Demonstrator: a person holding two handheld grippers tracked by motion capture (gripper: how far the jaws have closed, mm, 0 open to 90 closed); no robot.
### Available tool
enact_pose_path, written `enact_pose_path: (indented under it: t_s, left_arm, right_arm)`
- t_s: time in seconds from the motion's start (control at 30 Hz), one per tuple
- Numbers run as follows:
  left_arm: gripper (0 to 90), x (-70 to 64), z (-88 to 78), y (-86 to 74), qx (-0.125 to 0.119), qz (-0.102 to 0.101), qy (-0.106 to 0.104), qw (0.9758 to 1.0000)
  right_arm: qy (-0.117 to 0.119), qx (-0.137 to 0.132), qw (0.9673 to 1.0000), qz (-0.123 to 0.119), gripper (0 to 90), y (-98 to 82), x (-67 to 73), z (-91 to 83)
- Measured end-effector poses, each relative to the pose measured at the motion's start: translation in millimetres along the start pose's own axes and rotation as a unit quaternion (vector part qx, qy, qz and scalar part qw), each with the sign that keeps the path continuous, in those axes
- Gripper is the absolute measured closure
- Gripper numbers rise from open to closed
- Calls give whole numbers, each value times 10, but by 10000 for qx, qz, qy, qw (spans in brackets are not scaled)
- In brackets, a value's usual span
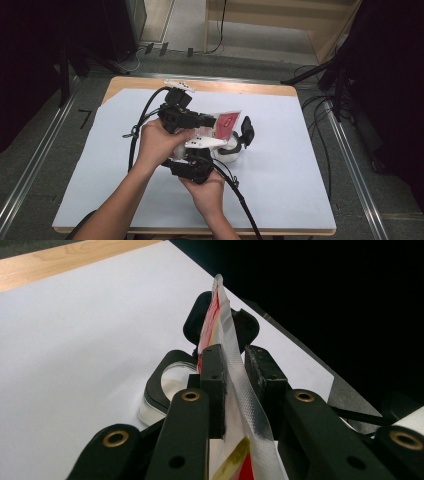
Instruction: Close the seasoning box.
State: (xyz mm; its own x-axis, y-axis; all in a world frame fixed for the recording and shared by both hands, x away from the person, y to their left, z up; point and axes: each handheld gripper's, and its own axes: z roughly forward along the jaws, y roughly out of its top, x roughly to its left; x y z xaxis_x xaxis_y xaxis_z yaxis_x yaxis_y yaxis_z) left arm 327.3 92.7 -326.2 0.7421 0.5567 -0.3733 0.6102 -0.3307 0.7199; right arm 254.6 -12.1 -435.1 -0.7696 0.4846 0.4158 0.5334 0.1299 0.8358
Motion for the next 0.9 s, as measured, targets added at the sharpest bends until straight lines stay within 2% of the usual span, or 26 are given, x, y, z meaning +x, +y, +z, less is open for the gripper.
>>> enact_pose_path:
  t_s: [0.33, 0.57, 0.9]
  left_arm:
    - [799, -20, 9, 30, 43, 54, 48, 10000]
    - [801, 3, 19, 36, 81, 25, 41, 10000]
    - [804, 21, 21, 41, 73, -26, 19, 10000]
  right_arm:
    - [6, -82, 10000, 33, 627, 11, 0, -3]
    - [14, -39, 10000, 66, 626, 14, -15, 0]
    - [-33, 0, 10000, -26, 629, 18, -12, 2]
